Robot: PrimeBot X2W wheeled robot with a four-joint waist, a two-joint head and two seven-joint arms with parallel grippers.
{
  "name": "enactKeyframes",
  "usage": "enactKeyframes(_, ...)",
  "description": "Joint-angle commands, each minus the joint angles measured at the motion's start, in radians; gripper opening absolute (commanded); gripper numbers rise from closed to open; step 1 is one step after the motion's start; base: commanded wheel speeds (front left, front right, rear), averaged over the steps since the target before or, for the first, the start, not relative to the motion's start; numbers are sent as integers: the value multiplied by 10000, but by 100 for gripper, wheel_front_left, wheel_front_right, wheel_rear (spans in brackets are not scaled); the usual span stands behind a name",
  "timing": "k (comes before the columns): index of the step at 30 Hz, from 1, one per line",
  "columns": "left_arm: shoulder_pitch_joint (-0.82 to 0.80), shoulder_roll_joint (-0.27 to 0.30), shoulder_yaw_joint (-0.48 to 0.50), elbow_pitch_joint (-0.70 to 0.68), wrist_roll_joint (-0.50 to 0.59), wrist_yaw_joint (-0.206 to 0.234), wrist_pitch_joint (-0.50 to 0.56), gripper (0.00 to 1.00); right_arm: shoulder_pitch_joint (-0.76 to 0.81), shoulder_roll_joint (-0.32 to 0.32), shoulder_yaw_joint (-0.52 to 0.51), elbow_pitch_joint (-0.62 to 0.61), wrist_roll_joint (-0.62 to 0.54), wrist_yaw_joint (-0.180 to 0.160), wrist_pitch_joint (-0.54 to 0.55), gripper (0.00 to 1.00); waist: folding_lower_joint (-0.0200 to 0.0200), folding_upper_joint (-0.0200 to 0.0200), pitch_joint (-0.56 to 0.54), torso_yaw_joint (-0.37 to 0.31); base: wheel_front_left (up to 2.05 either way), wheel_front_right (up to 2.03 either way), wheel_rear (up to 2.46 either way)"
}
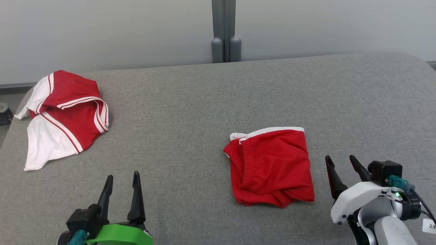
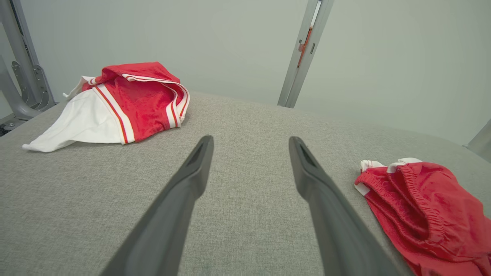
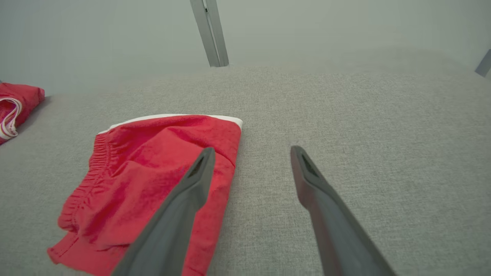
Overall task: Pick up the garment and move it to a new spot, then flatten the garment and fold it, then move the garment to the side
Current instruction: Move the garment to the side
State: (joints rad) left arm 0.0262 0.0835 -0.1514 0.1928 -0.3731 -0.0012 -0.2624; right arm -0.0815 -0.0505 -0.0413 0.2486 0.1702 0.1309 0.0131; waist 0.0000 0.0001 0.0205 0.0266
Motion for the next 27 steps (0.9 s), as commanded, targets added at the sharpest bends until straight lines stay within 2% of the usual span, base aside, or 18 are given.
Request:
enactKeyframes(1, -76, -14, 30, -1, 39, -77, -34, 100, -204, -48, -123, 76, 28, -4, 273, 100, 0, -1, 139, 153, 0, 0, 0)
enactKeyframes(9, -320, -125, -51, 60, 175, -207, -33, 100, -1143, -419, -565, 884, 619, -4, 1754, 100, 0, -1, 623, 750, 0, 0, 0)
enactKeyframes(17, -499, -204, -82, 57, 303, -319, -20, 100, -1940, -881, 126, 2171, 1295, -4, 2945, 100, 0, -1, 982, 1358, 0, 0, 0)
enactKeyframes(22, -546, -227, -24, -22, 384, -388, -21, 100, -2289, -1027, 568, 2821, 1681, -3, 3285, 100, 0, -1, 1137, 1503, 0, 0, 0)
enactKeyframes(23, -554, -232, -12, -42, 394, -393, -21, 100, -2341, -1043, 629, 2924, 1726, -3, 3312, 71, 0, -1, 1171, 1506, 0, 0, 0)
enactKeyframes(24, -564, -235, -3, -72, 411, -396, -21, 100, -2401, -1049, 712, 3025, 1791, -3, 3304, 35, 0, -1, 1210, 1497, 0, 0, 0)
enactKeyframes(25, -573, -237, 2, -101, 438, -386, -21, 100, -2456, -1039, 757, 3103, 1869, -3, 3287, 24, 0, -1, 1246, 1474, 0, 0, 0)
enactKeyframes(26, -585, -242, 2, -131, 464, -384, -21, 100, -2521, -1039, 824, 3195, 1936, -3, 3249, 0, 0, -1, 1291, 1438, 0, 0, 0)
enactKeyframes(27, -605, -242, 3, -139, 472, -384, -21, 100, -2589, -1063, 844, 3262, 1990, -4, 3209, 0, 0, -1, 1336, 1395, 0, 0, 0)
